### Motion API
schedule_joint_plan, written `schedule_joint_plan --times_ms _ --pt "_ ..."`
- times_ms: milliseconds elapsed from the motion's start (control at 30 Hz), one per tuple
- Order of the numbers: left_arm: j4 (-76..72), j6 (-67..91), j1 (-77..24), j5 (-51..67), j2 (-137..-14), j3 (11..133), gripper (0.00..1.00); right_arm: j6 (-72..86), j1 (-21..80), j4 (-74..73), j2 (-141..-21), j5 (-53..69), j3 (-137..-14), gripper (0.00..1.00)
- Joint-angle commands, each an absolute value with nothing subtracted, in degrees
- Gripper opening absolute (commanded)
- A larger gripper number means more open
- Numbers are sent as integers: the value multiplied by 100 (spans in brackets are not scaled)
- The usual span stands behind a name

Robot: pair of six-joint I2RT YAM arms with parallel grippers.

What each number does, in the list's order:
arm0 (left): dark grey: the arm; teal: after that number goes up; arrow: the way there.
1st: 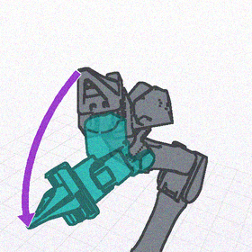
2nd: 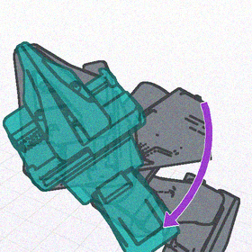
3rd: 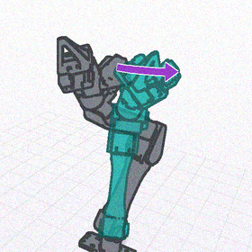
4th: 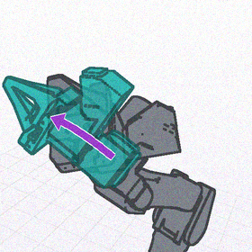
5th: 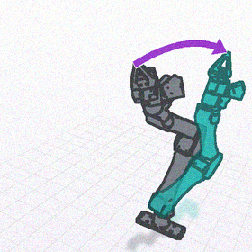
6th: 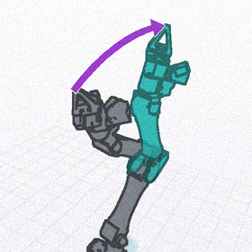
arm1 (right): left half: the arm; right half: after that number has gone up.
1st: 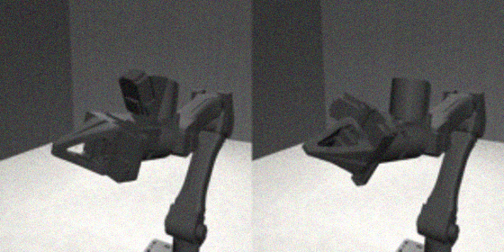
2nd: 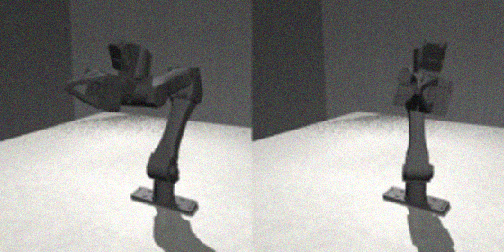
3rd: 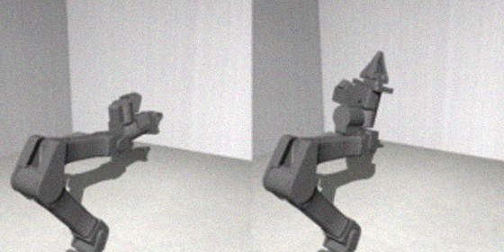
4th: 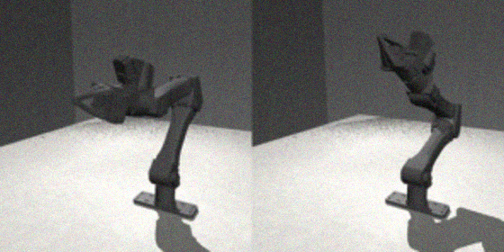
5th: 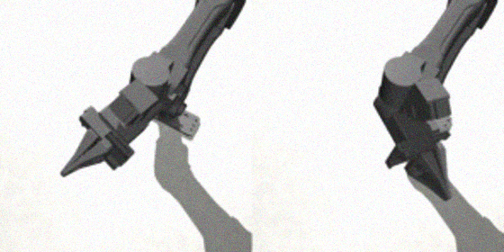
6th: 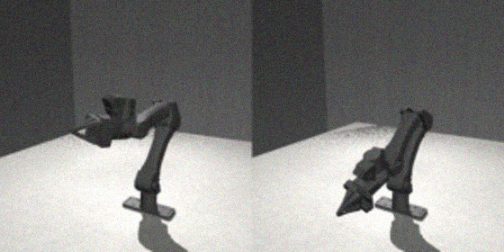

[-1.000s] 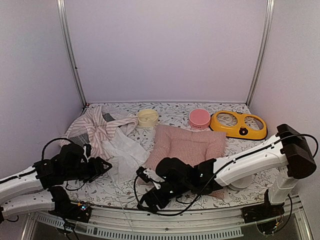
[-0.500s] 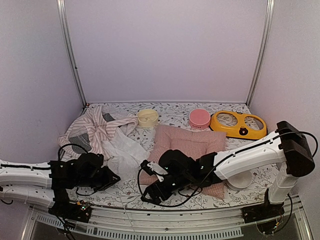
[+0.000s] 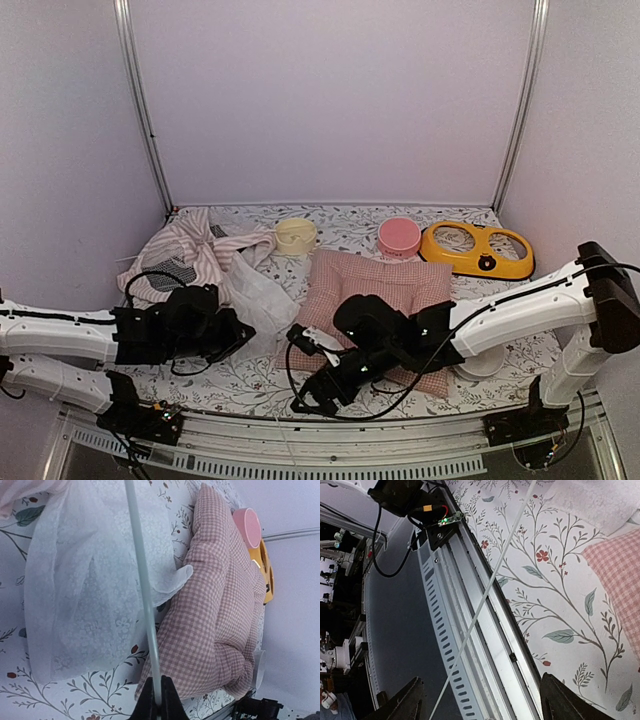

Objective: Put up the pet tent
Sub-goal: Pick up the tent pole from the tent, then pass from the left arm to the right

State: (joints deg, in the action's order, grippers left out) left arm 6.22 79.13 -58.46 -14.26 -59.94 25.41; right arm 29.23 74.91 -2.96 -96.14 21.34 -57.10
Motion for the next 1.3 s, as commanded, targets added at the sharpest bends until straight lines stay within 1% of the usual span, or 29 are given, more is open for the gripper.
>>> schedule_joint_plan --times_ms 0,133,367,467,767,967,1267 --pt "-124 7760 -5807 -1840 -6122 2763 0 2823 7488 -299 -9388 2811 -5386 78" --pt "-487 7849 -5764 -1988 -6148 2843 0 2795 7506 -319 -9379 2992 -5219 73" --pt "-712 7849 -5640 -2102 -6274 3080 0 2812 7548 -167 -9219 3380 -4829 65" --pt "-764 7804 -5610 -2121 -6300 3160 0 2805 7585 -105 -9186 3553 -4673 60" --pt "-851 7753 -5531 -2170 -6276 3200 0 2909 7642 443 -8817 4261 -3925 48" --pt "-857 7710 -5493 -2232 -6182 3204 0 2881 7686 784 -8773 4780 -3664 45" --pt "-896 7726 -5484 -2293 -6057 3147 0 3011 7725 1177 -9004 4931 -3558 38"
